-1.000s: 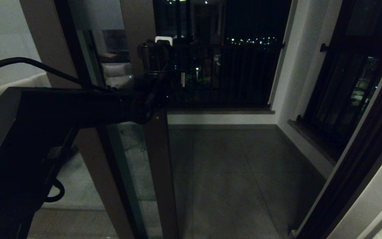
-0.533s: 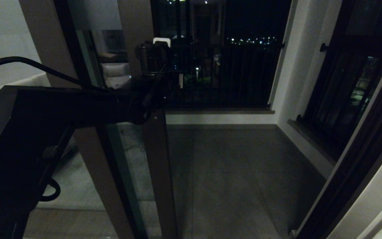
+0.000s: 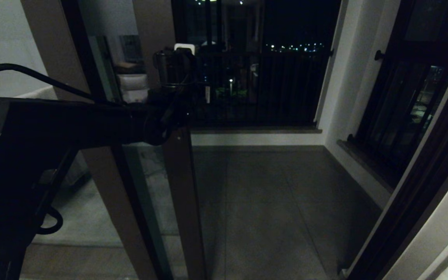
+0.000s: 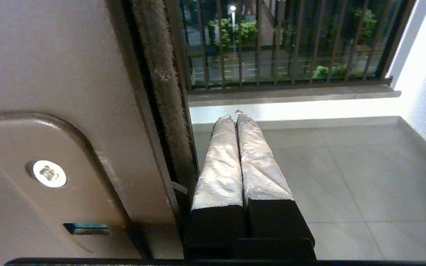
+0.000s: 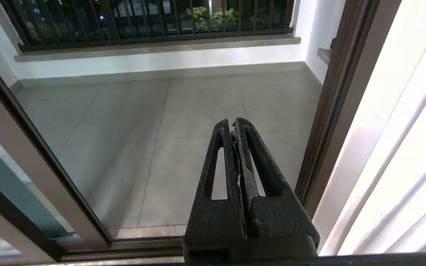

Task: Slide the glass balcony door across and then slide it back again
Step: Open the slid door

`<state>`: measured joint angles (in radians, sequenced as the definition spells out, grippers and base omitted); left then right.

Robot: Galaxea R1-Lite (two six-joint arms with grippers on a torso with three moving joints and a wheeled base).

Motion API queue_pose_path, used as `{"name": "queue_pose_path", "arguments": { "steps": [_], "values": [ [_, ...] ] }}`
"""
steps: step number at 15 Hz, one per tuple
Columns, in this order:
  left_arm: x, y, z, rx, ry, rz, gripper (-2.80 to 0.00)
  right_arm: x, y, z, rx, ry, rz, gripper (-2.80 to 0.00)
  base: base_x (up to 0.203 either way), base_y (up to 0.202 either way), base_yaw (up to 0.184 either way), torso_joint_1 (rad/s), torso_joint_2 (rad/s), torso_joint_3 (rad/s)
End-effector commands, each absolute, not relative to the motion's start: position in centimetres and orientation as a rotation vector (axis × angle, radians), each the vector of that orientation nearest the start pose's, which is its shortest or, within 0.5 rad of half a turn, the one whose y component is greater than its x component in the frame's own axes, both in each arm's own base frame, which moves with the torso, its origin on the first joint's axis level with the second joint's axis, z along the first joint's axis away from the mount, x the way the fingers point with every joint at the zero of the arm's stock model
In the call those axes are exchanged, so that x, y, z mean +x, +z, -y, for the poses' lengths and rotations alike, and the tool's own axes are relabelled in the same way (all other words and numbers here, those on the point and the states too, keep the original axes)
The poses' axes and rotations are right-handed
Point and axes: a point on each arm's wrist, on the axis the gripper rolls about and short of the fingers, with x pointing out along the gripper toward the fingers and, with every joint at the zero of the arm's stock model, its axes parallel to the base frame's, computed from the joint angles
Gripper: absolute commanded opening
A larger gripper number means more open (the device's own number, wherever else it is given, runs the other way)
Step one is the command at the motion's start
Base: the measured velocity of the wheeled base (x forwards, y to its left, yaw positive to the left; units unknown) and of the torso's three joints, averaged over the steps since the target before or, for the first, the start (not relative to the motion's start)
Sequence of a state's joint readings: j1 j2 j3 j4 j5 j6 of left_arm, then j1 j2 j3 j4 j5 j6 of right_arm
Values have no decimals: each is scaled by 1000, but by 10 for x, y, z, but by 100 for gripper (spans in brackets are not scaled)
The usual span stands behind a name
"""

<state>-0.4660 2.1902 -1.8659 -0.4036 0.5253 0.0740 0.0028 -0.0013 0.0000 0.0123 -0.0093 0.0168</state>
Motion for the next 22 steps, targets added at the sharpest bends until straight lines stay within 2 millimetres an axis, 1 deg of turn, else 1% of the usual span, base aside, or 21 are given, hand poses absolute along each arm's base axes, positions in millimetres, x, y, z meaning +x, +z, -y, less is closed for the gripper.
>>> {"name": "queue_pose_path", "arguments": {
  "steps": [1, 5, 10, 16, 22],
  "values": [
    [417, 269, 195, 35, 73, 68, -280, -23, 74, 0, 17, -6, -14, -280, 0, 0, 0, 0, 0, 0],
    [417, 264, 192, 34, 79, 77, -280, -23, 74, 0, 17, -6, -14, -280, 0, 0, 0, 0, 0, 0],
    [417, 264, 185, 35, 90, 73, -280, -23, 74, 0, 17, -6, -14, -280, 0, 0, 0, 0, 0, 0],
    [407, 257, 179, 38, 93, 70, -280, -23, 74, 0, 17, -6, -14, -280, 0, 0, 0, 0, 0, 0],
    [410, 257, 168, 35, 116, 71, -280, -23, 74, 0, 17, -6, -14, -280, 0, 0, 0, 0, 0, 0]
  ]
}}
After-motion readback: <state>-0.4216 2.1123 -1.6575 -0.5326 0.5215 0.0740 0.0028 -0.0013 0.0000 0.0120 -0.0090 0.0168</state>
